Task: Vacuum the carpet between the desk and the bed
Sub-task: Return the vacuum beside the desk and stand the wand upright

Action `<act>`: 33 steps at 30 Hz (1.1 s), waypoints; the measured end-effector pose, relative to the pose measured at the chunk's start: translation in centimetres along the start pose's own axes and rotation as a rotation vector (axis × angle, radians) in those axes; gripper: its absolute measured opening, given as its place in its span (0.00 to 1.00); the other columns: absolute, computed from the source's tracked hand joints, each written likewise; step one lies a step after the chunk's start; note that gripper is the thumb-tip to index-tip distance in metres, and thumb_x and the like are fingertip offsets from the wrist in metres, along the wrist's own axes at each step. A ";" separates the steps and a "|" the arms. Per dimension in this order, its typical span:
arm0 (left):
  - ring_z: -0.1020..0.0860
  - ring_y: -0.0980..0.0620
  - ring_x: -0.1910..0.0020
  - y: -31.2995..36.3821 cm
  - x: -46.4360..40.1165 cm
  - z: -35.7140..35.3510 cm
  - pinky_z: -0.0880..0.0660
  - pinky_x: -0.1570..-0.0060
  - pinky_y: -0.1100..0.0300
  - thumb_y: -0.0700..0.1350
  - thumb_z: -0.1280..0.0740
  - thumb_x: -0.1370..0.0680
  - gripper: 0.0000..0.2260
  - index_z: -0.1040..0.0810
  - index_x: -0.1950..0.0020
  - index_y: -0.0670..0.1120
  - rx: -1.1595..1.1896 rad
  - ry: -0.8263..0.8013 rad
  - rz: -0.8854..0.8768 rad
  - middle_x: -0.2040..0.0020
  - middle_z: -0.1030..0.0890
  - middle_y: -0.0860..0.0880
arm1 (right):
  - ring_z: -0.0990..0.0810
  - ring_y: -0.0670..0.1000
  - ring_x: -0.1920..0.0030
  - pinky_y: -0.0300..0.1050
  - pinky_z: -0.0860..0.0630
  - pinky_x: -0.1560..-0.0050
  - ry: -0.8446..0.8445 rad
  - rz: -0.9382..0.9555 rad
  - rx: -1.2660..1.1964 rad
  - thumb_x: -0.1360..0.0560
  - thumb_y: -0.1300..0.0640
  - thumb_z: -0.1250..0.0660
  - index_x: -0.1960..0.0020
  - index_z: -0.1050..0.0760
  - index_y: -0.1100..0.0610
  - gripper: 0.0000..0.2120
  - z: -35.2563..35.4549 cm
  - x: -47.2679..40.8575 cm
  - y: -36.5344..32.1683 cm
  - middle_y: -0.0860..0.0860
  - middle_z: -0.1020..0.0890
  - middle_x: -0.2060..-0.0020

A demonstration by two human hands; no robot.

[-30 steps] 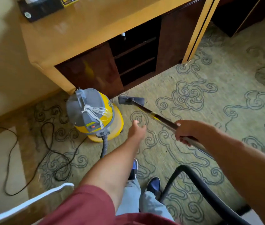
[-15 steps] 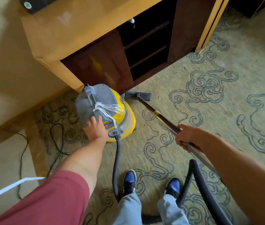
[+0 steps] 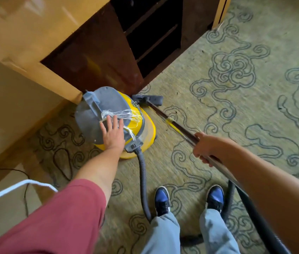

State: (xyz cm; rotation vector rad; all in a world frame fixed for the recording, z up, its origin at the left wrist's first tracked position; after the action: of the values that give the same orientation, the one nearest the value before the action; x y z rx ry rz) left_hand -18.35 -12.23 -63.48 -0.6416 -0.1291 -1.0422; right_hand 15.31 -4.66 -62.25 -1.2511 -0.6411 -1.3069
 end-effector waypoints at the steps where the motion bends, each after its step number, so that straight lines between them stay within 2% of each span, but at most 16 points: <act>1: 0.54 0.40 0.19 -0.4 -0.2 0.1 0.51 0.24 0.36 0.59 0.30 0.25 0.42 0.48 0.18 0.49 0.000 -0.003 0.003 0.18 0.50 0.46 | 0.25 0.54 0.75 0.50 0.22 0.68 -0.003 -0.005 -0.013 0.25 0.67 0.37 0.27 0.41 0.51 0.30 0.1 0.1 0.1 0.62 0.23 0.66; 8: 0.52 0.39 0.20 -0.9 -2.3 -1.7 0.50 0.24 0.36 0.63 0.28 0.28 0.46 0.45 0.19 0.45 -0.076 0.073 -0.038 0.20 0.43 0.45 | 0.25 0.53 0.77 0.46 0.24 0.75 -0.010 -0.027 -0.040 0.26 0.66 0.36 0.26 0.42 0.49 0.32 -0.4 -1.1 3.0 0.61 0.22 0.64; 13: 0.50 0.35 0.21 -0.5 -2.3 -2.4 0.50 0.24 0.37 0.64 0.27 0.31 0.48 0.42 0.20 0.43 -0.106 0.084 -0.046 0.21 0.41 0.40 | 0.21 0.55 0.74 0.49 0.22 0.71 -0.061 -0.064 -0.023 0.27 0.66 0.35 0.35 0.37 0.56 0.23 -2.8 -1.2 4.4 0.63 0.20 0.59; 17: 0.50 0.33 0.21 -0.3 -2.4 -2.2 0.49 0.24 0.37 0.63 0.28 0.29 0.46 0.42 0.20 0.42 -0.154 0.091 -0.034 0.21 0.42 0.37 | 0.22 0.53 0.77 0.46 0.23 0.75 -0.094 -0.065 -0.026 0.26 0.67 0.36 0.36 0.38 0.57 0.21 -3.6 -0.9 3.7 0.63 0.21 0.58; 21: 0.48 0.33 0.22 -0.5 -2.2 -1.9 0.48 0.24 0.38 0.61 0.28 0.28 0.43 0.41 0.21 0.42 -0.152 0.082 -0.029 0.23 0.40 0.35 | 0.21 0.55 0.71 0.46 0.22 0.73 -0.081 -0.057 -0.018 0.26 0.67 0.35 0.36 0.38 0.57 0.21 -2.6 -0.2 3.3 0.63 0.20 0.56; 33: 0.41 0.35 0.25 -0.4 -2.4 -2.5 0.46 0.25 0.38 0.58 0.30 0.25 0.40 0.42 0.21 0.41 -0.175 0.073 -0.060 0.26 0.35 0.36 | 0.21 0.54 0.76 0.47 0.22 0.73 -0.058 -0.070 -0.038 0.27 0.65 0.33 0.38 0.36 0.54 0.21 -1.8 -1.1 3.6 0.63 0.19 0.58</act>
State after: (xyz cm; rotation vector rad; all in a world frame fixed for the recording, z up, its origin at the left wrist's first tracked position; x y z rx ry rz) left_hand -20.40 -11.88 -66.28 -0.7601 0.0072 -1.1417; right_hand 17.86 -6.63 -64.90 -1.3114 -0.7105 -1.3496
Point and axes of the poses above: each hand's wrist, its own x-axis away from the middle knuckle, its own z-axis out of the back of the hand, y = z × x, the point moved 10 cm from there along -x, towards the middle knuckle
